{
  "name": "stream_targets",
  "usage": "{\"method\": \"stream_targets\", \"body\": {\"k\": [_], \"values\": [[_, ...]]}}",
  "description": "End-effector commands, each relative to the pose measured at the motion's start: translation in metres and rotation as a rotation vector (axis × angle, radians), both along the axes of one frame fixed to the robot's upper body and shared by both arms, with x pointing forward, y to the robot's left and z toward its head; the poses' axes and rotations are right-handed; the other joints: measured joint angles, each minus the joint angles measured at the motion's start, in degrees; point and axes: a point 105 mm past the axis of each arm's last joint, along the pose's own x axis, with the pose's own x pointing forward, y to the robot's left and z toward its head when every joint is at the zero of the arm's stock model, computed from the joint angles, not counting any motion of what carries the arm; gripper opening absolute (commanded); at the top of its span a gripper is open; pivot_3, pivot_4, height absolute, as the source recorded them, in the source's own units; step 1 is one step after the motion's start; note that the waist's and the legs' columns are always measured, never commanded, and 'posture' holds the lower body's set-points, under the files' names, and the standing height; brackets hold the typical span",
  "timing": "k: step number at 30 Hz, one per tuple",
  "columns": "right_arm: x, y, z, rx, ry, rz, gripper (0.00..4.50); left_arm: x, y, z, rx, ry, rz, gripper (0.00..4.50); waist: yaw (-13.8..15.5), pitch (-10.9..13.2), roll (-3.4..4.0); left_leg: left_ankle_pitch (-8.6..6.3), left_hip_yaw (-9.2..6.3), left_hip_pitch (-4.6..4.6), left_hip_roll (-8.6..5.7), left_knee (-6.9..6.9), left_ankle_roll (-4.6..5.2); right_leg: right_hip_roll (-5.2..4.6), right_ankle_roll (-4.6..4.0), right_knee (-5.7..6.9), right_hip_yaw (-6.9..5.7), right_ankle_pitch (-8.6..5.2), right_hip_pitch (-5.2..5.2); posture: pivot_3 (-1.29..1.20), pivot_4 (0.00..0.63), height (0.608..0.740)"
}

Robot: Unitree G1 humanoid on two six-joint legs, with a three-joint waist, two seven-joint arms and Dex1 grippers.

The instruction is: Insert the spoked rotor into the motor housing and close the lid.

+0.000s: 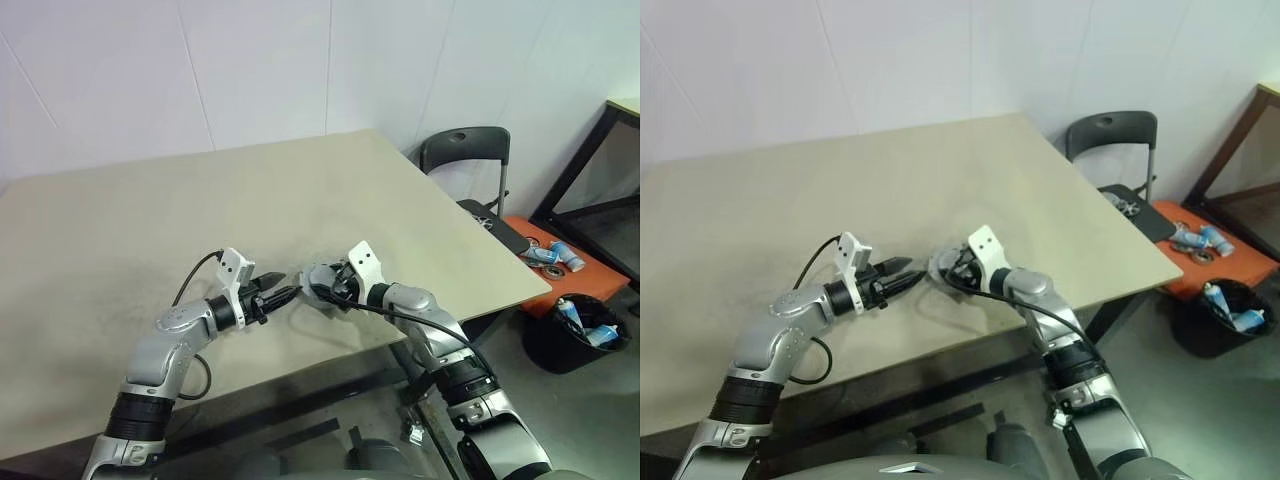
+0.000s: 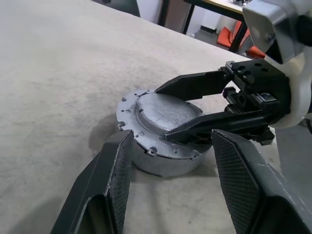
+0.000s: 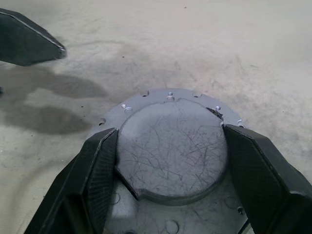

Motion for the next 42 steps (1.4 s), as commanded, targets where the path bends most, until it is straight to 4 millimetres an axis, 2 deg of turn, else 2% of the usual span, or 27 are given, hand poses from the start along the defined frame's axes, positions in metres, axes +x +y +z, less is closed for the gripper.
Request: {"method": "stream_targets", "body": {"k": [1,5,10,13,15,17,20,24,30,35,37,42], "values": [[-0.007,-0.026,-0.048,-0.155,0.130,-0.069,3.11,0.003,-0.004,0.011,-0.008,-0.049,-0.010,2.70,0.0,0.0,0.02,0.00,-0.02,0.01,0.02,0.03,0.00,0.00,0.05,0.00,-0.07,-0.03,0.02,0.00,0.000,0.740],[-0.006,-0.032,-0.056,-0.197,0.150,-0.073,3.11,0.004,-0.005,0.014,-0.009,-0.054,-0.009,2.70,-0.1,0.0,-0.05,0.01,-0.03,0.08,0.02,0.06,0.01,0.00,0.03,0.05,-0.14,0.02,0.07,0.00,0.000,0.740],[-0.008,-0.051,-0.078,-0.331,0.208,-0.112,3.11,0.005,-0.005,0.018,-0.010,-0.058,-0.005,2.70,-0.1,0.0,0.07,0.01,-0.03,0.63,0.02,0.05,0.01,0.00,0.11,0.07,-0.16,-0.02,0.47,0.00,0.000,0.740],[-0.009,-0.052,-0.081,-0.291,0.256,-0.138,3.11,0.005,-0.005,0.019,-0.011,-0.058,-0.005,2.70,0.0,0.0,0.10,-0.01,-0.10,0.84,0.05,0.04,-0.01,0.01,0.16,-0.06,-0.20,-0.06,0.72,0.00,0.000,0.740],[-0.010,-0.052,-0.082,-0.297,0.272,-0.136,3.11,0.006,-0.004,0.019,-0.009,-0.058,-0.004,2.70,0.0,0.0,0.39,-0.02,-0.18,0.73,0.05,0.04,-0.01,0.01,0.16,-0.35,-0.30,-0.06,0.78,0.00,0.000,0.740],[-0.011,-0.054,-0.085,-0.301,0.305,-0.144,3.11,0.006,-0.004,0.019,-0.008,-0.058,-0.004,2.70,0.0,0.0,0.81,-0.03,-0.30,0.54,0.18,-0.17,-0.01,0.11,0.17,-1.19,-0.54,-0.05,1.00,0.00,0.000,0.740],[-0.014,-0.060,-0.090,-0.302,0.365,-0.176,3.11,0.007,-0.005,0.020,-0.008,-0.060,-0.003,2.70,0.1,-0.2,0.83,-0.04,-0.20,0.24,0.20,-0.78,0.01,0.04,0.18,-2.16,-0.63,-0.04,1.10,0.00,0.000,0.740],[-0.016,-0.064,-0.091,-0.308,0.389,-0.182,3.11,0.018,-0.006,0.021,0.011,-0.081,0.035,2.70,0.3,-0.3,0.82,-0.04,-0.14,0.15,0.20,-0.76,0.01,-0.04,0.17,-2.08,-0.63,-0.03,1.10,0.00,0.000,0.740],[-0.026,-0.054,-0.083,-0.234,0.392,-0.092,3.11,0.035,-0.008,0.026,0.031,-0.115,0.072,2.70,0.7,-0.3,0.88,-0.03,-0.14,-0.07,0.27,-0.76,0.01,-0.06,0.18,-2.05,-0.75,-0.02,1.09,0.00,0.000,0.740],[-0.026,-0.047,-0.078,-0.189,0.372,-0.079,3.11,0.052,-0.021,0.023,0.016,-0.102,0.057,2.70,1.6,-0.7,0.31,-0.01,-0.14,0.18,0.09,-0.58,0.03,-0.24,0.28,-1.49,-0.77,0.17,1.06,0.00,0.000,0.740],[-0.024,-0.045,-0.075,-0.182,0.363,-0.088,3.11,0.054,-0.026,0.022,-0.003,-0.087,0.021,2.07,1.5,-0.7,0.18,-0.01,-0.14,0.51,0.06,-0.36,0.03,-0.31,0.36,-0.94,-0.76,0.30,1.10,0.00,0.000,0.740],[-0.022,-0.046,-0.074,-0.170,0.356,-0.104,3.11,0.043,-0.049,0.022,-0.020,-0.043,-0.123,0.41,1.3,-0.8,0.10,0.00,-0.17,0.79,0.03,-0.53,0.05,-0.30,0.36,-0.98,-0.77,0.29,0.99,0.00,0.000,0.740]]}}
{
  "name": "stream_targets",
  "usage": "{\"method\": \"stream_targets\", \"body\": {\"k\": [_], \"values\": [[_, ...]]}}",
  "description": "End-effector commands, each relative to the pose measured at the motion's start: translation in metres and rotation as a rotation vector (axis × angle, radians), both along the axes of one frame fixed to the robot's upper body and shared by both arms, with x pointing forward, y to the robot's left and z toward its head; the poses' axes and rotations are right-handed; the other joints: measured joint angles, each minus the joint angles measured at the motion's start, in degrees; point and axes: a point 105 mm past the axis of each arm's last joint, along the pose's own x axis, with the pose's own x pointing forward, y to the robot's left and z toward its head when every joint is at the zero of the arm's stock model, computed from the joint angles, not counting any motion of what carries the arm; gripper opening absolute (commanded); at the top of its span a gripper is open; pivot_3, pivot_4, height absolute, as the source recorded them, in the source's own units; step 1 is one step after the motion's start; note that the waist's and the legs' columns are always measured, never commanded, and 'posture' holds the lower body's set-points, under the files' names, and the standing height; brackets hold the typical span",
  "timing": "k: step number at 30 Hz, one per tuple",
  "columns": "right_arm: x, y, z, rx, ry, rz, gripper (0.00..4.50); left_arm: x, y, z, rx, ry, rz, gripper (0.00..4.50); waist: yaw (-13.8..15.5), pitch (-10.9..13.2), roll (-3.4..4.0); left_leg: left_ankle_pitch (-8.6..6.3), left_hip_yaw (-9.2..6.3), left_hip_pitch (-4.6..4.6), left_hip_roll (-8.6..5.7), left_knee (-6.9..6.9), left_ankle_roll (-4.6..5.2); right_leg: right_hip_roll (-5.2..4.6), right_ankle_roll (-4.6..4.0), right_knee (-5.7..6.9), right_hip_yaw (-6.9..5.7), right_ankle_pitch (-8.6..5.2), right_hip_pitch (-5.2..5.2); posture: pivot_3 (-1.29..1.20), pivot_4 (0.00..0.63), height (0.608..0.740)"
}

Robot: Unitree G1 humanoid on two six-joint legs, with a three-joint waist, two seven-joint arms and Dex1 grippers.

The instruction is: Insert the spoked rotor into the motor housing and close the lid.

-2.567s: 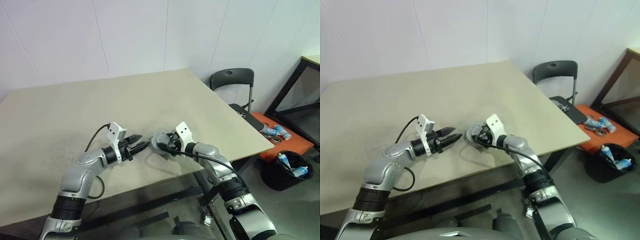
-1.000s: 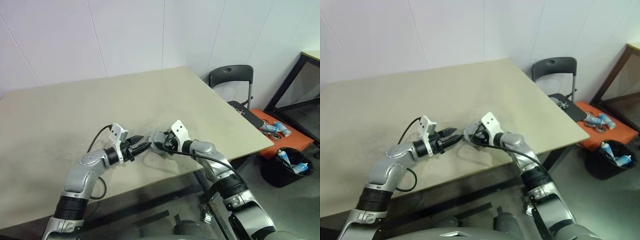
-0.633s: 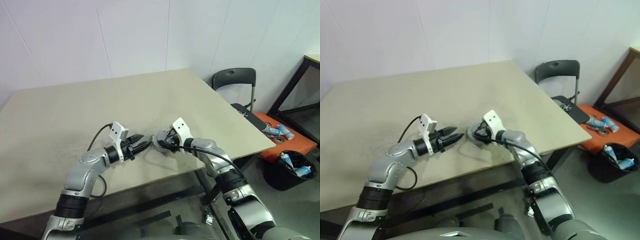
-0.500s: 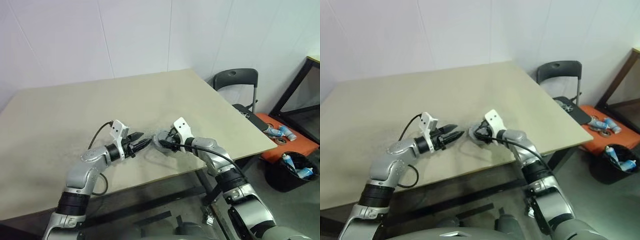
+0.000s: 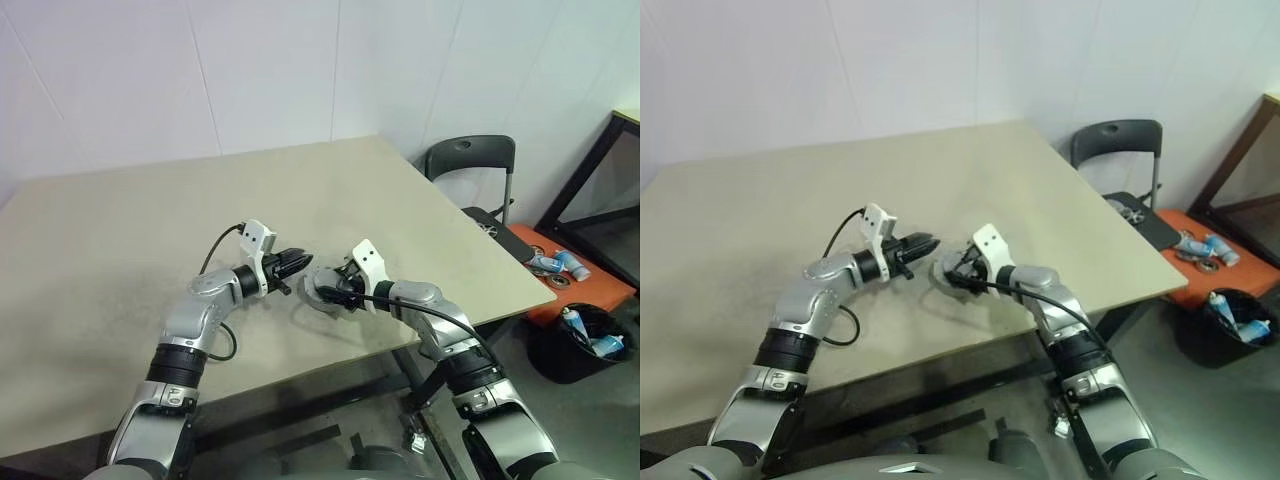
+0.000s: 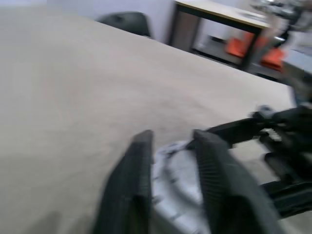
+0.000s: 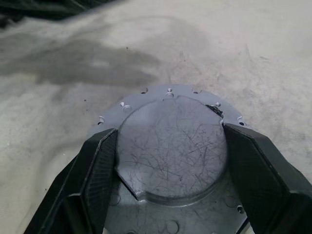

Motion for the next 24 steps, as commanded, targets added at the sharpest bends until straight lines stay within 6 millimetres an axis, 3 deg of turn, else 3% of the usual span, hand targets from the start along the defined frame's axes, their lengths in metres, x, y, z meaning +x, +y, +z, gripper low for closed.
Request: {"method": "stream_targets", "body": {"k": [1,10,24], "values": [[-0.022,-0.038,-0.069,-0.167,0.255,-0.132,3.11,-0.005,-0.015,0.011,-0.011,-0.015,-0.094,0.12,0.0,0.0,0.02,0.00,0.00,0.03,0.00,-0.02,0.00,0.00,0.00,-0.03,0.00,0.00,-0.15,0.00,0.000,0.740],[-0.028,-0.037,-0.071,-0.154,0.259,-0.140,3.11,-0.012,-0.027,-0.001,0.076,-0.005,-0.173,0.05,0.3,0.2,0.10,-0.02,-0.01,-0.01,0.01,-0.15,-0.03,-0.06,0.03,-0.11,-0.02,-0.03,-0.22,0.00,0.000,0.740],[-0.030,-0.034,-0.068,-0.142,0.251,-0.136,3.11,-0.002,-0.029,-0.027,0.236,-0.018,-0.120,0.05,0.3,0.3,0.03,-0.02,0.00,-0.04,0.00,-0.22,-0.03,-0.14,0.06,-0.18,-0.08,-0.04,-0.23,0.00,0.000,0.740]]}}
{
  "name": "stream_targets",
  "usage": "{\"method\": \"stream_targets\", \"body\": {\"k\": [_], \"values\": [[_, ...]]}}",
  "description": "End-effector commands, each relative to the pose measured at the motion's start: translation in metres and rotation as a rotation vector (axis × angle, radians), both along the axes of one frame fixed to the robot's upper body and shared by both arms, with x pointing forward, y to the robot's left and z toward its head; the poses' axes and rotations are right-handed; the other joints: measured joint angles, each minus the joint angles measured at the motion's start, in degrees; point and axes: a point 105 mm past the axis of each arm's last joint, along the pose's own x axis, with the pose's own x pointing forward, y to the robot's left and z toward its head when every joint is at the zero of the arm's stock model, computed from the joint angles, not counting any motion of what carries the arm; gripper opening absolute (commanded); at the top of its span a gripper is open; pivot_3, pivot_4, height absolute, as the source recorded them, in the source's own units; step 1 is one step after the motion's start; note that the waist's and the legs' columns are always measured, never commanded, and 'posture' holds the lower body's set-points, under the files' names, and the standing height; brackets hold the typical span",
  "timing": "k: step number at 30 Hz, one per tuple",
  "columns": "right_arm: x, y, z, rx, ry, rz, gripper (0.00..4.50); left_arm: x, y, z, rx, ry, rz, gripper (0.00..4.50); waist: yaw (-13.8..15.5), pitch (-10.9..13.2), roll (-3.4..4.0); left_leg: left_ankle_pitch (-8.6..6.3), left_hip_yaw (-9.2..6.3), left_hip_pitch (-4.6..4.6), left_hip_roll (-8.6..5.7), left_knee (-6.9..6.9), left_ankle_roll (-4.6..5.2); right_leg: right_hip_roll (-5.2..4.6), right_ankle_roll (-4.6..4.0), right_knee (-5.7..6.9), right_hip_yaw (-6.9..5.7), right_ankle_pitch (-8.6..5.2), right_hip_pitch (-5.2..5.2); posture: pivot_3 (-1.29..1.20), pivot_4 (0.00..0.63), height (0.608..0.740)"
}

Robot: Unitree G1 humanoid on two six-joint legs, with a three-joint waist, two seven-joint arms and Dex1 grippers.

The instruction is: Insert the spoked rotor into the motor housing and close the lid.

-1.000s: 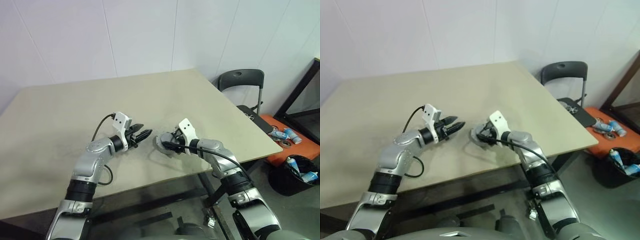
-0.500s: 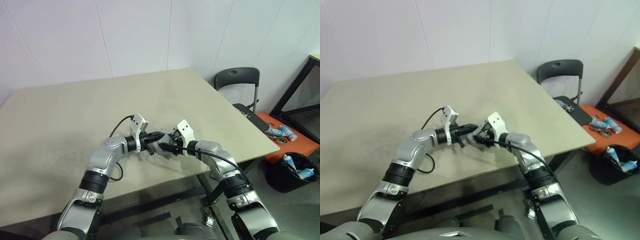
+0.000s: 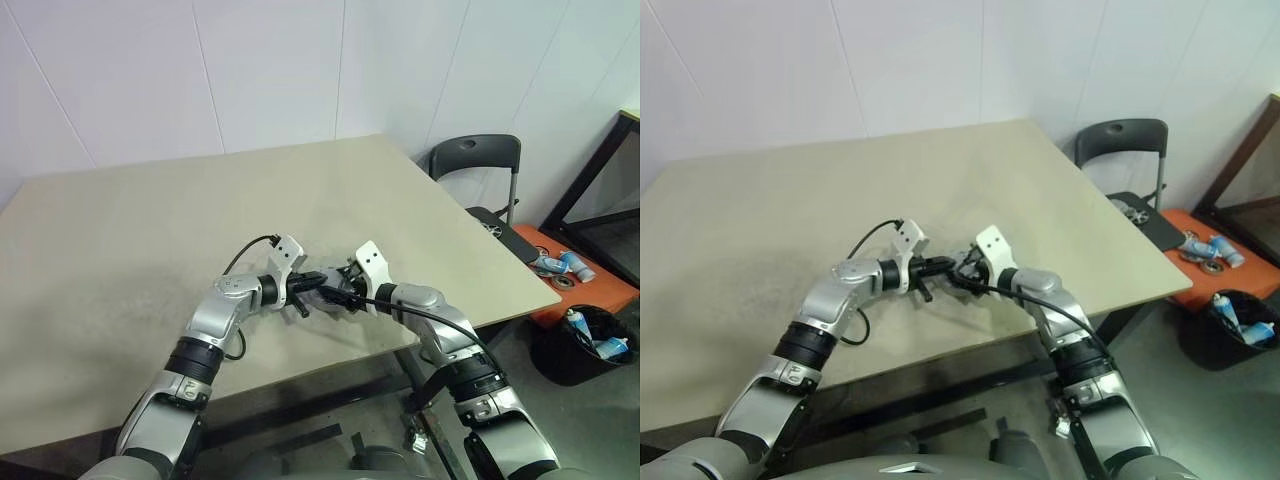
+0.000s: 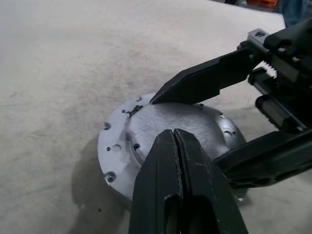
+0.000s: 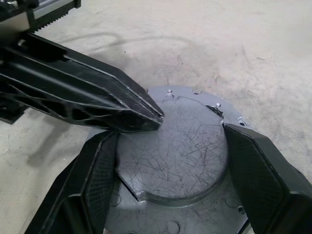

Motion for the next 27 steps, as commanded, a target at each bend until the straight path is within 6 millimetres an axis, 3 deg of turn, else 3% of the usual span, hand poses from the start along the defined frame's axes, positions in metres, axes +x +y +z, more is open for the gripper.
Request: {"method": "stream_targets", "body": {"k": [1,5,7,8,11,16,19,23,27], "values": [[-0.026,-0.031,-0.068,-0.141,0.267,-0.100,3.11,0.002,-0.007,0.005,0.014,-0.033,-0.023,0.05,0.0,0.0,0.00,0.00,0.00,0.00,0.00,0.00,0.00,0.00,0.00,-0.01,0.00,0.00,0.00,0.00,0.000,0.740],[-0.023,-0.032,-0.066,-0.143,0.259,-0.111,3.11,0.001,-0.007,0.003,0.016,-0.030,-0.033,0.05,0.0,0.0,0.00,0.00,0.00,-0.01,0.00,0.00,0.00,-0.02,0.00,-0.01,-0.01,0.00,0.00,0.00,0.000,0.740],[-0.019,-0.026,-0.055,-0.090,0.221,-0.108,3.11,0.000,-0.005,0.002,0.021,-0.026,-0.043,0.05,0.0,0.0,0.00,0.00,0.00,-0.01,0.00,-0.01,0.00,-0.02,0.00,-0.01,-0.02,0.00,0.00,0.00,0.000,0.740],[-0.019,-0.024,-0.051,-0.073,0.213,-0.098,3.80,-0.002,-0.005,0.001,0.023,-0.031,-0.058,0.00,0.0,0.0,-0.01,0.00,0.00,-0.02,0.00,-0.01,0.00,-0.02,0.01,-0.01,-0.02,0.00,0.00,0.00,0.000,0.740],[-0.023,-0.017,-0.047,-0.055,0.224,-0.054,4.48,-0.006,-0.005,0.001,0.024,-0.038,-0.082,0.00,0.0,0.0,-0.06,0.00,0.00,-0.10,0.00,-0.02,0.00,-0.04,0.01,-0.02,-0.04,0.00,-0.08,0.00,0.000,0.740],[-0.022,-0.015,-0.031,0.026,0.216,-0.053,4.48,-0.008,-0.007,0.002,0.018,-0.041,-0.099,0.00,0.1,0.0,-0.10,-0.01,0.04,-0.30,-0.02,-0.18,0.00,-0.07,-0.13,-0.02,-0.04,-0.02,-0.35,0.00,0.000,0.740],[-0.022,-0.013,-0.013,0.082,0.180,-0.025,4.48,-0.006,-0.006,0.002,0.020,-0.043,-0.087,0.00,0.3,0.0,-0.07,0.07,0.04,-1.07,-0.05,-0.08,0.15,-0.10,-0.18,0.09,-0.05,0.01,-0.84,0.00,0.000,0.740],[-0.021,-0.011,0.013,0.138,0.091,0.020,4.48,-0.002,-0.002,0.002,0.019,-0.045,-0.066,0.00,0.4,0.0,0.02,0.05,0.05,-1.22,-0.21,-0.12,0.22,-0.31,-0.20,0.08,-0.05,0.01,-1.00,0.00,0.000,0.740],[-0.023,-0.009,0.025,0.141,0.041,0.065,4.48,0.003,0.002,0.003,0.012,-0.044,-0.046,0.00,0.3,0.1,0.06,0.05,0.05,-1.67,-0.31,0.00,0.24,-0.44,-0.19,0.12,-0.06,0.02,-1.39,0.00,0.000,0.740]]}}
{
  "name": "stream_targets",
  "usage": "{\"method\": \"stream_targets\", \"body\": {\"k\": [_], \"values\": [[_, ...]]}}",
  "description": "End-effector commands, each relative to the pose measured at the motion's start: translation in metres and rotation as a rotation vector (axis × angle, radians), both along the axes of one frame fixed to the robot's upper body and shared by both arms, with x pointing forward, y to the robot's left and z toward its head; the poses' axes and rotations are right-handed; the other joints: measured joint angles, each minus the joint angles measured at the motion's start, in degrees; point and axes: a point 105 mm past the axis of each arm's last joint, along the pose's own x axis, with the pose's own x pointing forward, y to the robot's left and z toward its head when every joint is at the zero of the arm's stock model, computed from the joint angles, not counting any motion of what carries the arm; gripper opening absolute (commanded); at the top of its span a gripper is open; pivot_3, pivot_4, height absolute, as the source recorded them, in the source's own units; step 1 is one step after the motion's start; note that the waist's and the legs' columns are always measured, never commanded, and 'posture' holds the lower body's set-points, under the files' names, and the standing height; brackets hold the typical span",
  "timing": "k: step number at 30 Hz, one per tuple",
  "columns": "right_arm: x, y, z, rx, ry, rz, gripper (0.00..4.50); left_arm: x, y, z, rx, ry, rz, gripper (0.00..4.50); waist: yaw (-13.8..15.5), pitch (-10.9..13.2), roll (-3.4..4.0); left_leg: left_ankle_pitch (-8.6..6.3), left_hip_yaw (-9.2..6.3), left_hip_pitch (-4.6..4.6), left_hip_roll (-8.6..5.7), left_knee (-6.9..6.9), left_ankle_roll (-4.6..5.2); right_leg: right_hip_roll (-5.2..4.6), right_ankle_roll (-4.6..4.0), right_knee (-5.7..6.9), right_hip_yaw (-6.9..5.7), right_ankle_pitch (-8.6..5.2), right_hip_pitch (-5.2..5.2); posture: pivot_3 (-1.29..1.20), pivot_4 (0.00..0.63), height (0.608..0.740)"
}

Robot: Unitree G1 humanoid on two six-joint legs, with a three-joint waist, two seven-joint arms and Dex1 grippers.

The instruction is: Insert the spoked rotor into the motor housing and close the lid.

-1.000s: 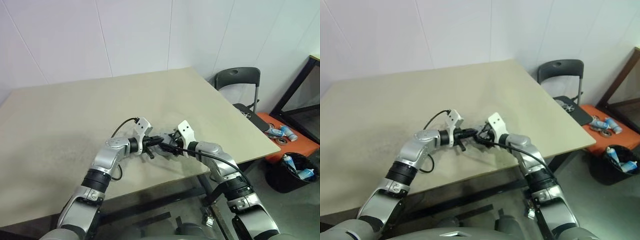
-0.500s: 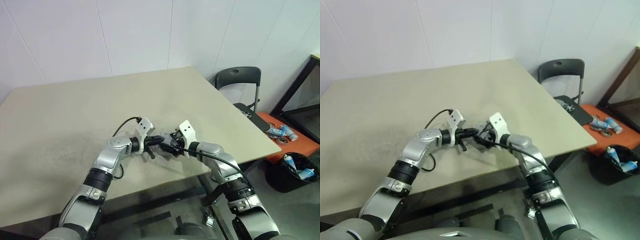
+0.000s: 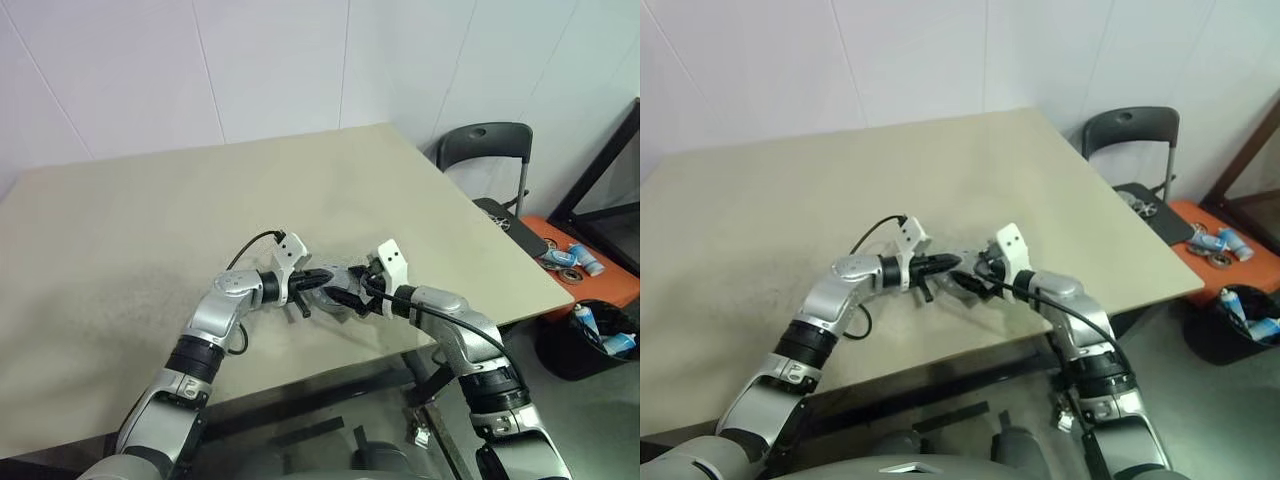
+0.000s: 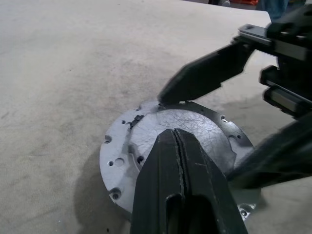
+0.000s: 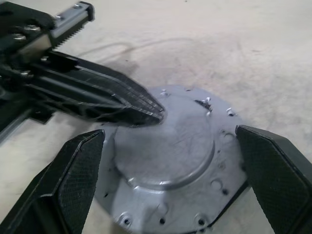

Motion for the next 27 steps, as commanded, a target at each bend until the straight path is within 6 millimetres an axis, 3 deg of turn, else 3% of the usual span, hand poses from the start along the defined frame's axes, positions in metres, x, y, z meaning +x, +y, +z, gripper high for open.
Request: {"method": "stream_targets", "body": {"k": [1,5,10,13,16,23,27], "values": [[-0.007,0.006,0.002,0.004,-0.002,0.049,4.48,0.005,0.007,-0.008,0.027,0.027,0.034,0.00,0.0,0.0,0.00,0.01,0.00,-0.19,0.00,0.06,0.01,0.00,0.00,0.05,-0.01,0.01,-0.19,0.00,0.000,0.740],[0.001,0.000,0.011,0.027,-0.010,0.005,4.48,0.005,0.009,-0.009,0.030,0.026,0.040,0.00,0.0,0.0,0.06,0.01,0.00,-0.29,-0.02,0.04,0.02,0.01,-0.01,0.08,-0.04,0.02,-0.33,0.00,0.000,0.740],[0.012,-0.032,0.037,0.101,-0.001,-0.084,4.48,0.005,0.011,-0.011,0.026,0.025,0.051,0.00,0.2,0.1,0.08,0.01,0.01,-0.33,-0.05,0.07,0.02,-0.02,-0.02,0.08,-0.04,0.03,-0.34,0.00,0.000,0.740],[0.012,-0.056,0.037,0.125,0.069,-0.134,4.48,0.003,0.013,-0.014,0.031,0.030,0.059,0.00,0.8,0.2,0.15,0.01,0.02,-0.37,-0.10,0.06,0.03,-0.06,-0.02,0.07,-0.04,0.03,-0.37,0.00,0.000,0.740],[0.002,-0.065,0.030,0.163,0.186,-0.142,4.48,0.003,0.016,-0.016,0.033,0.034,0.065,0.00,1.0,0.2,0.15,0.00,0.04,-0.36,-0.09,0.04,0.05,-0.03,-0.02,0.08,-0.05,0.03,-0.38,0.00,0.000,0.740],[-0.021,-0.045,0.006,0.324,0.474,-0.126,4.48,0.004,0.014,-0.016,0.030,0.033,0.070,0.00,1.1,0.2,0.15,0.01,0.06,-0.33,-0.08,0.17,0.08,0.10,0.00,0.22,-0.07,0.04,-0.33,0.00,0.000,0.740],[-0.024,-0.029,-0.003,0.367,0.538,-0.138,4.48,0.005,0.015,-0.015,0.034,0.030,0.074,0.00,1.1,0.2,0.14,-0.02,0.07,-0.32,-0.07,0.41,0.15,0.34,0.11,0.38,-0.15,0.10,-0.25,0.00,0.000,0.740]]}}
